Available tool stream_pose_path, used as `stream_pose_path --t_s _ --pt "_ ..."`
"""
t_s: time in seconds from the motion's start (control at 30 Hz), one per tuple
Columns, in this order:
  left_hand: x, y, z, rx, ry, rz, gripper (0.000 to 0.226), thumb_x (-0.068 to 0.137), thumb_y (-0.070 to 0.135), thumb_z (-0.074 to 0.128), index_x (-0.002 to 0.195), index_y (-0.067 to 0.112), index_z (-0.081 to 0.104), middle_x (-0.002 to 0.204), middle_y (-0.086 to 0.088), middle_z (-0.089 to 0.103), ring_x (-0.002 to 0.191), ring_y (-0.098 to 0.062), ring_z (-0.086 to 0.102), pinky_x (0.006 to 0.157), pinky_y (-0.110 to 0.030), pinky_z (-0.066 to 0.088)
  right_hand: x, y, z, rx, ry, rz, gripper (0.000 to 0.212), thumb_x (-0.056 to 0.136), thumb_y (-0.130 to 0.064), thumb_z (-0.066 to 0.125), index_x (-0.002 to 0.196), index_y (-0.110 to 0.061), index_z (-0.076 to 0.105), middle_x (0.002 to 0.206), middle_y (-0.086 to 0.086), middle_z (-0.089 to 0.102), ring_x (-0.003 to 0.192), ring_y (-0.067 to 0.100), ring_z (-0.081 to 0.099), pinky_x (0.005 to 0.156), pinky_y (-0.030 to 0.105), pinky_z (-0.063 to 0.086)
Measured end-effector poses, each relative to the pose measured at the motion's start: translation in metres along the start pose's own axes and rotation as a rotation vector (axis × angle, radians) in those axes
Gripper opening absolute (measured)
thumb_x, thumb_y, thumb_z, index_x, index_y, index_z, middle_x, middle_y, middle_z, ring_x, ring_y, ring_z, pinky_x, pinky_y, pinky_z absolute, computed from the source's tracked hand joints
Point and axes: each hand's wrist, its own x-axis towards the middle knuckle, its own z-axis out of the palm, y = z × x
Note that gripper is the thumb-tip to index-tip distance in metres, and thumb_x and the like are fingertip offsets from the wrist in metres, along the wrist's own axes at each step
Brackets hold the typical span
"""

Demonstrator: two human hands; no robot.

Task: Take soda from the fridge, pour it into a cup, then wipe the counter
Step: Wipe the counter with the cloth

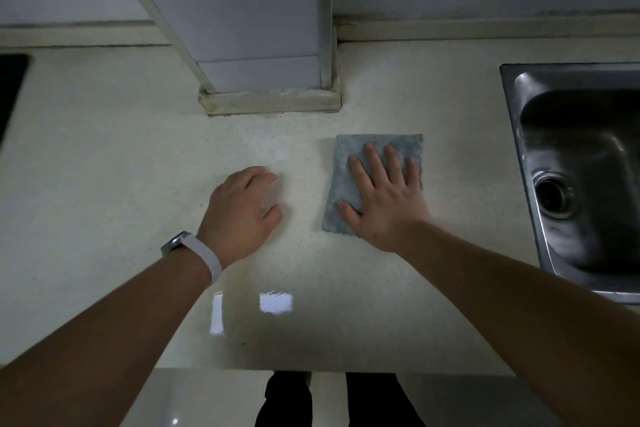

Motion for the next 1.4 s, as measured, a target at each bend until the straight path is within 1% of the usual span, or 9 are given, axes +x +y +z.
stream_pose_path --t_s 0.1,0.27,0.47,0.63,0.8,0.97,1.1,1.27,1.4 --pt "-0.005 -0.013 0.000 -0.011 0.006 -0.025 0.065 0.080 0.050 0.042 0.130 0.013 0.057 0.139 -0.007 0.052 0.125 -0.029 0.048 0.103 -0.047 0.042 0.013 -0.020 -0.001 -0.006 -0.009 -0.043 0.085 0.086 -0.077 0.006 0.153 -0.026 -0.007 0.162 0.006 -0.013 0.147 0.032 -0.014 0.116 0.056 -0.007" --pt "-0.016 -0.045 -0.005 -0.028 0.060 -0.049 0.064 0.080 0.051 0.042 0.126 0.011 0.061 0.133 -0.010 0.056 0.123 -0.031 0.051 0.100 -0.047 0.045 0.042 -0.065 -0.001 -0.018 -0.037 -0.181 0.090 0.083 -0.081 0.010 0.151 -0.027 -0.012 0.161 0.005 -0.017 0.146 0.032 -0.018 0.115 0.057 -0.010" --pt "-0.033 -0.097 -0.020 -0.074 0.114 -0.107 0.063 0.081 0.051 0.046 0.127 0.011 0.061 0.133 -0.010 0.057 0.123 -0.030 0.051 0.100 -0.046 0.046 0.076 -0.140 0.001 -0.048 -0.039 -0.252 0.095 0.080 -0.084 0.009 0.152 -0.024 -0.009 0.161 0.008 -0.014 0.146 0.035 -0.015 0.114 0.060 -0.006" --pt "-0.046 -0.146 -0.034 -0.083 0.159 -0.159 0.061 0.081 0.049 0.047 0.124 0.008 0.062 0.130 -0.013 0.059 0.121 -0.031 0.054 0.101 -0.043 0.045 0.100 -0.207 0.008 -0.049 -0.033 -0.305 0.094 0.081 -0.083 0.012 0.152 -0.025 -0.008 0.161 0.008 -0.014 0.146 0.036 -0.014 0.114 0.060 -0.008" --pt "-0.058 -0.196 -0.045 -0.089 0.189 -0.173 0.051 0.084 0.037 0.043 0.122 0.008 0.061 0.129 -0.015 0.059 0.119 -0.033 0.055 0.098 -0.044 0.047 0.126 -0.271 0.014 -0.075 -0.004 -0.349 0.095 0.081 -0.082 0.016 0.153 -0.022 -0.002 0.162 0.010 -0.008 0.147 0.038 -0.009 0.114 0.061 -0.005" --pt "-0.068 -0.240 -0.050 -0.113 0.257 -0.207 0.048 0.086 0.034 0.043 0.121 0.008 0.062 0.131 -0.015 0.057 0.119 -0.032 0.055 0.098 -0.043 0.046 0.144 -0.326 0.017 -0.110 -0.001 -0.371 0.096 0.081 -0.082 0.015 0.153 -0.022 -0.004 0.162 0.012 -0.009 0.146 0.040 -0.009 0.114 0.061 -0.005" --pt "-0.083 -0.263 -0.049 -0.151 0.317 -0.198 0.045 0.086 0.027 0.043 0.120 0.004 0.062 0.128 -0.016 0.059 0.115 -0.030 0.056 0.097 -0.042 0.048 0.153 -0.361 0.020 -0.110 0.003 -0.410 0.094 0.082 -0.080 0.016 0.153 -0.023 -0.007 0.161 0.011 -0.011 0.146 0.039 -0.012 0.114 0.061 -0.007" --pt "-0.096 -0.280 -0.055 -0.159 0.355 -0.207 0.048 0.081 0.023 0.042 0.119 0.004 0.063 0.127 -0.014 0.060 0.114 -0.027 0.056 0.099 -0.035 0.043 0.153 -0.390 0.027 -0.128 0.008 -0.423 0.094 0.081 -0.081 0.013 0.153 -0.023 -0.005 0.162 0.011 -0.009 0.146 0.039 -0.010 0.113 0.061 -0.008" --pt "-0.102 -0.277 -0.056 -0.147 0.354 -0.187 0.050 0.077 0.021 0.041 0.119 0.005 0.063 0.125 -0.012 0.061 0.112 -0.023 0.054 0.098 -0.023 0.036 0.142 -0.389 0.028 -0.125 -0.013 -0.433 0.094 0.081 -0.081 0.013 0.153 -0.023 -0.007 0.161 0.011 -0.013 0.146 0.038 -0.014 0.113 0.062 -0.007"
